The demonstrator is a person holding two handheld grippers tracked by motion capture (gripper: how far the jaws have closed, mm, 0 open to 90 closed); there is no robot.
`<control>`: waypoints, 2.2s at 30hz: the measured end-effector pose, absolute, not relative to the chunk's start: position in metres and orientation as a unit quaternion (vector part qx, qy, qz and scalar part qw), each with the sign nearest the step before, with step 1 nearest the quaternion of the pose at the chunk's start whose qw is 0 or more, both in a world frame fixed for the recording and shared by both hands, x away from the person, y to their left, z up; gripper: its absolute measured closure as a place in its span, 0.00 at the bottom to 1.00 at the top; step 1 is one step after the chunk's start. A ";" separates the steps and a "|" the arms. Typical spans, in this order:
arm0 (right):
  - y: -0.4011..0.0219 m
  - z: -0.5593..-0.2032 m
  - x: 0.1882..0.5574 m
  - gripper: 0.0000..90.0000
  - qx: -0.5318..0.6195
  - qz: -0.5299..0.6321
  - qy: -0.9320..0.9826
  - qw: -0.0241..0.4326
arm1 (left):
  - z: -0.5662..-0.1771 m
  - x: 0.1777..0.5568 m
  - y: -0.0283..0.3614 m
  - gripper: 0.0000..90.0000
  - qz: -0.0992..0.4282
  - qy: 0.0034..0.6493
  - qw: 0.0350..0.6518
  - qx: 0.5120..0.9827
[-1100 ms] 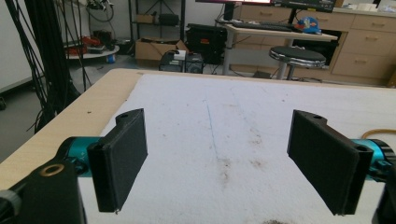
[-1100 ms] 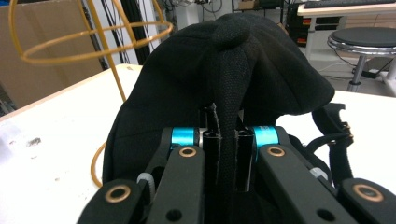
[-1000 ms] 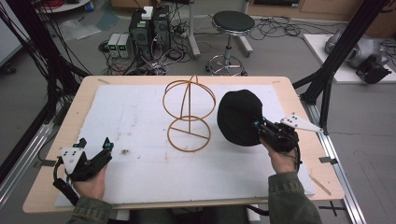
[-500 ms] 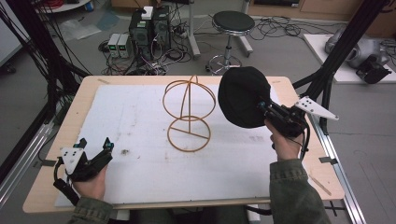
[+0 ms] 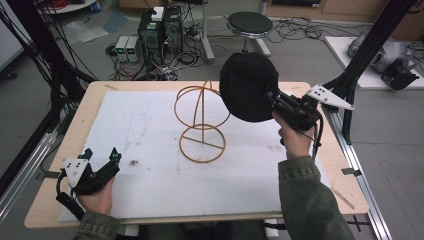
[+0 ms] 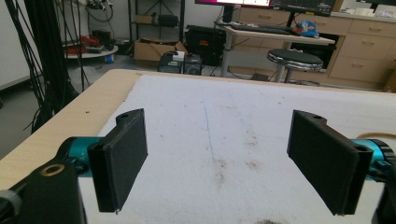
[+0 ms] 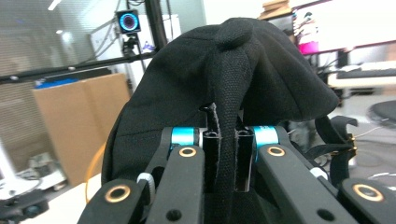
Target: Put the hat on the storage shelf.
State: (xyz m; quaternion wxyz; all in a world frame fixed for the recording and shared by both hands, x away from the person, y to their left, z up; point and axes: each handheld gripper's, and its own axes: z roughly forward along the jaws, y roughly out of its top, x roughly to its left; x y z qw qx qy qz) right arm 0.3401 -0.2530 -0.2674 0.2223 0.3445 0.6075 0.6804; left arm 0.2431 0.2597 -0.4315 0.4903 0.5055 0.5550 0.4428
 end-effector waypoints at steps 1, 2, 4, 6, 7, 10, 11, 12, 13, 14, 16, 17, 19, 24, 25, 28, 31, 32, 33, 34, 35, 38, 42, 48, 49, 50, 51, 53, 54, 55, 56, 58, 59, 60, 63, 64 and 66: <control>-0.249 -0.265 0.343 0.96 0.344 0.679 0.611 0.216 | -0.432 0.243 0.259 0.23 0.443 0.553 0.489 0.508; -0.244 -0.263 0.345 0.96 0.341 0.679 0.614 0.214 | -0.432 0.244 0.259 0.23 0.442 0.554 0.489 0.509; -0.233 -0.258 0.349 0.96 0.335 0.682 0.617 0.206 | -0.432 0.244 0.258 0.23 0.441 0.554 0.490 0.509; -0.222 -0.252 0.353 0.96 0.326 0.683 0.623 0.199 | -0.432 0.244 0.259 0.23 0.441 0.555 0.489 0.508; -0.216 -0.248 0.355 0.96 0.322 0.682 0.627 0.196 | -0.432 0.244 0.259 0.23 0.441 0.555 0.490 0.508; -0.198 -0.240 0.362 0.96 0.313 0.675 0.641 0.189 | -0.431 0.243 0.259 0.23 0.443 0.553 0.491 0.507; -0.192 -0.238 0.364 0.96 0.312 0.672 0.646 0.186 | -0.431 0.243 0.259 0.23 0.443 0.553 0.492 0.506; -0.187 -0.235 0.366 0.96 0.308 0.669 0.650 0.186 | -0.430 0.242 0.259 0.23 0.443 0.552 0.492 0.507; -0.182 -0.233 0.368 0.96 0.305 0.668 0.654 0.183 | -0.430 0.242 0.259 0.23 0.444 0.552 0.492 0.506; -0.177 -0.231 0.370 0.96 0.301 0.668 0.656 0.180 | -0.430 0.242 0.259 0.23 0.443 0.552 0.493 0.506; -0.169 -0.229 0.372 0.96 0.296 0.663 0.665 0.176 | -0.430 0.242 0.259 0.23 0.443 0.552 0.492 0.507; -0.165 -0.228 0.374 0.96 0.294 0.659 0.670 0.175 | -0.430 0.242 0.259 0.23 0.442 0.552 0.492 0.507; -0.159 -0.229 0.376 0.96 0.294 0.652 0.677 0.173 | -0.430 0.242 0.259 0.23 0.442 0.553 0.493 0.507; -0.148 -0.234 0.380 0.96 0.294 0.634 0.696 0.163 | -0.430 0.242 0.259 0.23 0.442 0.552 0.493 0.507; -0.146 -0.235 0.381 0.96 0.296 0.630 0.701 0.160 | -0.430 0.242 0.260 0.23 0.442 0.552 0.492 0.507; -0.142 -0.238 0.382 0.96 0.297 0.617 0.712 0.156 | -0.431 0.242 0.260 0.23 0.442 0.552 0.491 0.508; -0.142 -0.240 0.382 0.96 0.300 0.611 0.716 0.153 | -0.431 0.242 0.260 0.23 0.442 0.553 0.491 0.508; -0.142 -0.240 0.382 0.96 0.300 0.610 0.718 0.152 | -0.431 0.242 0.260 0.23 0.442 0.553 0.491 0.508; -0.143 -0.240 0.382 0.96 0.300 0.607 0.720 0.152 | -0.431 0.242 0.260 0.23 0.442 0.553 0.491 0.508; -0.143 -0.240 0.382 0.96 0.299 0.605 0.722 0.152 | -0.431 0.242 0.259 0.23 0.442 0.553 0.492 0.507; -0.143 -0.240 0.381 0.95 0.300 0.602 0.724 0.149 | -0.431 0.242 0.259 0.23 0.442 0.553 0.492 0.508; -0.142 -0.241 0.381 0.92 0.302 0.597 0.729 0.144 | -0.430 0.242 0.259 0.23 0.441 0.553 0.492 0.508; -0.138 -0.244 0.381 0.94 0.302 0.583 0.742 0.139 | -0.430 0.242 0.259 0.23 0.440 0.552 0.493 0.508; -0.136 -0.249 0.378 0.94 0.309 0.590 0.733 0.138 | -0.431 0.241 0.259 0.23 0.439 0.553 0.494 0.508; -0.137 -0.250 0.378 0.93 0.312 0.592 0.731 0.137 | -0.430 0.241 0.259 0.23 0.440 0.553 0.493 0.508; -0.137 -0.251 0.378 0.90 0.316 0.592 0.728 0.140 | -0.430 0.241 0.259 0.23 0.440 0.552 0.494 0.508; -0.138 -0.252 0.378 0.88 0.317 0.593 0.726 0.142 | -0.430 0.241 0.259 0.23 0.440 0.552 0.493 0.508; -0.139 -0.253 0.378 0.87 0.322 0.594 0.722 0.146 | -0.430 0.241 0.259 0.23 0.439 0.552 0.494 0.508; -0.139 -0.254 0.378 0.87 0.324 0.595 0.721 0.147 | -0.430 0.241 0.260 0.23 0.438 0.553 0.493 0.509; -0.139 -0.254 0.378 0.86 0.324 0.596 0.719 0.150 | -0.431 0.241 0.260 0.23 0.436 0.553 0.493 0.510; -0.139 -0.255 0.377 0.84 0.327 0.596 0.717 0.152 | -0.431 0.241 0.260 0.23 0.435 0.553 0.493 0.511; -0.140 -0.256 0.376 0.83 0.327 0.599 0.714 0.156 | -0.431 0.241 0.260 0.23 0.436 0.553 0.493 0.511; -0.140 -0.257 0.376 0.81 0.326 0.599 0.715 0.157 | -0.431 0.241 0.259 0.23 0.435 0.553 0.493 0.511; -0.140 -0.258 0.376 0.80 0.325 0.599 0.715 0.157 | -0.431 0.241 0.259 0.23 0.436 0.553 0.493 0.511; -0.141 -0.258 0.374 0.72 0.325 0.595 0.715 0.169 | -0.430 0.241 0.259 0.23 0.436 0.552 0.491 0.514; -0.141 -0.258 0.373 0.68 0.325 0.592 0.717 0.174 | -0.430 0.241 0.259 0.23 0.436 0.552 0.491 0.514; -0.143 -0.258 0.374 0.64 0.324 0.590 0.719 0.175 | -0.431 0.241 0.259 0.23 0.434 0.552 0.492 0.514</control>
